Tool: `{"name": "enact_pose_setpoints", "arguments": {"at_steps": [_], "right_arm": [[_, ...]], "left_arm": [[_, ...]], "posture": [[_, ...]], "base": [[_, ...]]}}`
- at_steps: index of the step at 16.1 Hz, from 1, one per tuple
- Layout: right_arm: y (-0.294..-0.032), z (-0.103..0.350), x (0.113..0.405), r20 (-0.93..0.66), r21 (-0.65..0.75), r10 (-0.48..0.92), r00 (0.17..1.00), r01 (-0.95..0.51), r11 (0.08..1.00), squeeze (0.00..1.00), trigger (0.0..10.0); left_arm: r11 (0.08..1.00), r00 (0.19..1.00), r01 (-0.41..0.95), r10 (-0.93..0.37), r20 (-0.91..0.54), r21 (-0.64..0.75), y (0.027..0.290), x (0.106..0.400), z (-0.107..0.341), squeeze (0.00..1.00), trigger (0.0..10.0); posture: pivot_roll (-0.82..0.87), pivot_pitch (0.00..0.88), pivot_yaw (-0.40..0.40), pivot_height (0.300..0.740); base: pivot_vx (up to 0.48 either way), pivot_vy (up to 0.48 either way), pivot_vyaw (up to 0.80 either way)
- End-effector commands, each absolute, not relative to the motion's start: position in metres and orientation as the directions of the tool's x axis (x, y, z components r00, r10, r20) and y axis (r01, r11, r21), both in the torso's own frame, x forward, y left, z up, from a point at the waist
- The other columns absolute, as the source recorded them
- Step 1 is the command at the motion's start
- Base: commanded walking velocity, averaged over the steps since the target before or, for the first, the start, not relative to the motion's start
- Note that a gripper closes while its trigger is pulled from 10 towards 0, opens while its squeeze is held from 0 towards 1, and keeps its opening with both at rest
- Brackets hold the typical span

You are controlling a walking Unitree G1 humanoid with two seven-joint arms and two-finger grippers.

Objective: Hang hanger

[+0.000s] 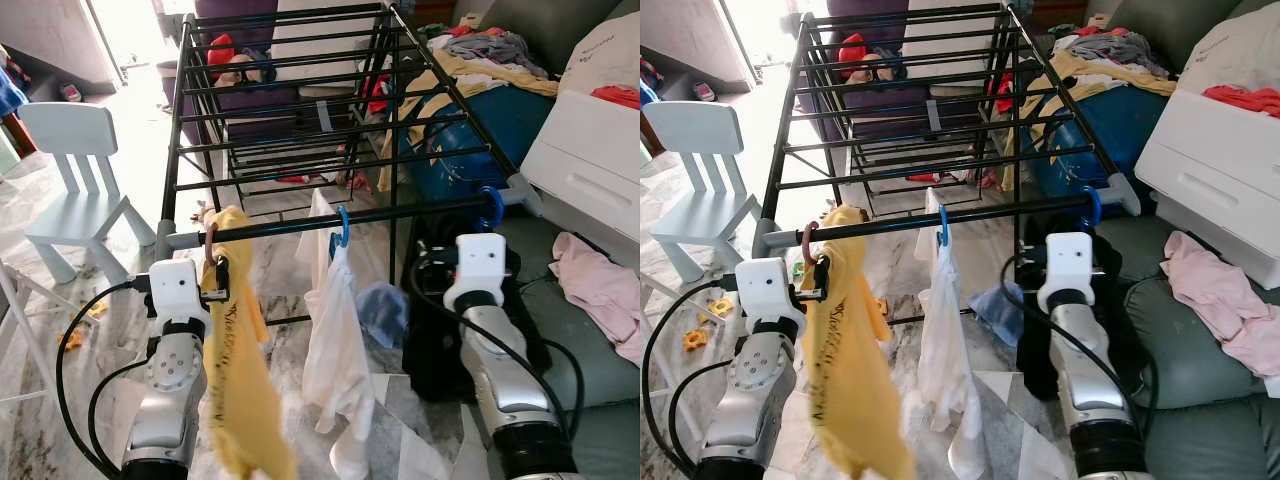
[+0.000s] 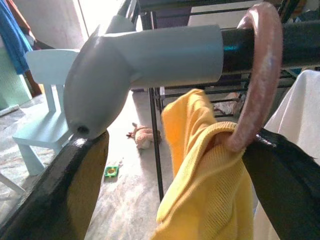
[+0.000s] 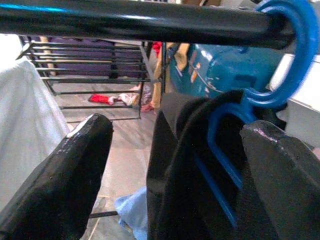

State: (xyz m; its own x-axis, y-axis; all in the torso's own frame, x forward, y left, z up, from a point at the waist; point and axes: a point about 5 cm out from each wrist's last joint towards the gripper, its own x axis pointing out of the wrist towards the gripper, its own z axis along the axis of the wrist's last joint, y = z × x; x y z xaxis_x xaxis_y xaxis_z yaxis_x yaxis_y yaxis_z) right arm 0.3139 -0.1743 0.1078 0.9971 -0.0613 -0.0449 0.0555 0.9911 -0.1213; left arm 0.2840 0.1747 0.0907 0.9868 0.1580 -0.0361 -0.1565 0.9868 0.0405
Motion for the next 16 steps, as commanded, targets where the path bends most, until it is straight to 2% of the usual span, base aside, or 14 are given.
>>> {"name": "enact_pose_setpoints", "arguments": {"at_steps": [1, 9, 16], "right_arm": [[-0.1776, 0.1065, 0.3109, -0.050, -0.110, -0.073, 0.996, 0.067, 0.992, 0.08, 10.0], [-0.1761, 0.1060, 0.3170, -0.061, -0.108, -0.048, 0.997, 0.042, 0.993, 0.07, 10.0], [-0.1826, 0.0975, 0.3079, -0.086, -0.098, -0.076, 0.993, 0.067, 0.993, 0.07, 10.0]], "left_arm": [[0.983, 0.983, -0.174, 0.176, -0.045, 0.051, 0.1782, 0.2811, 0.0882, 0.00, 10.0], [0.981, 0.980, -0.187, 0.190, -0.056, 0.055, 0.1804, 0.2799, 0.0872, 0.00, 10.0], [0.986, 0.985, -0.152, 0.157, -0.072, 0.071, 0.1793, 0.2820, 0.0865, 0.00, 10.0]], "posture": [[-0.10, 0.000, 0.036, 0.740], [-0.08, 0.000, 0.022, 0.740], [-0.09, 0.000, 0.043, 0.740]], "base": [[0.000, 0.000, 0.00], [-0.236, 0.000, 0.00], [-0.284, 0.000, 0.00]]}}
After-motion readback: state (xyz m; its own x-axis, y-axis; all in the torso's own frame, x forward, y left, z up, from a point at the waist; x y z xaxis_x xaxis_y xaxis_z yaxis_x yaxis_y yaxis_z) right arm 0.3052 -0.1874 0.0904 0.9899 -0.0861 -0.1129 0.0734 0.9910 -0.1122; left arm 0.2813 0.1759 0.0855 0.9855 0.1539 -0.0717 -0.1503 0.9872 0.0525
